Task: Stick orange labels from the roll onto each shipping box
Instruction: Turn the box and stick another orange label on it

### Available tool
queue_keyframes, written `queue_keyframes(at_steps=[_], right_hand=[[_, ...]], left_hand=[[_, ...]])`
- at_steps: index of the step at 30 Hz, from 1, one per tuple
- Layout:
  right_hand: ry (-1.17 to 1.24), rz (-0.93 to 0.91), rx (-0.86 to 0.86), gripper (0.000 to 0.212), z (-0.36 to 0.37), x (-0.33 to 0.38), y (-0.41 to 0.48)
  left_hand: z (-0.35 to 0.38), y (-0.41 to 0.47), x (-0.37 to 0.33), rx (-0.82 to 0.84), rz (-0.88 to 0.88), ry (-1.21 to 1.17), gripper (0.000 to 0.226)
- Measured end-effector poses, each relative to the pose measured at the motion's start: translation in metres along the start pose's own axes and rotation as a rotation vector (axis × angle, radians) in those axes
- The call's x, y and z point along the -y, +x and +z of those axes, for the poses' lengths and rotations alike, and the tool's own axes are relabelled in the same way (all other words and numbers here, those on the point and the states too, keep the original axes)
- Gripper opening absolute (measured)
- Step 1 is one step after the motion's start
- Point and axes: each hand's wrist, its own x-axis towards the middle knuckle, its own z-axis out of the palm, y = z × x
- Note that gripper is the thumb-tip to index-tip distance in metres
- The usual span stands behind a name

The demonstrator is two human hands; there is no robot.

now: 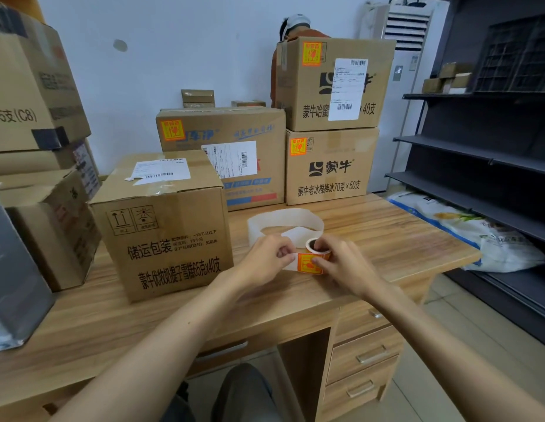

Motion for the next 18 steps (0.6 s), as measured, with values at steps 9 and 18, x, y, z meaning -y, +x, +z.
queue_keyframes(at_steps=[9,18], right_hand=[[-0.077,-0.096,-0.13,0.022,0.012,0.014,-0.028],[0.08,-0.038,-0.156,0.028,0.021,0.018,-0.031]], left_hand=[[-0.007,-0.014,-0.002,0.053,0.075,-0.066,0.01],[-0.01,-0.019,-0.008,0.15,0.153,-0.145,0.015]])
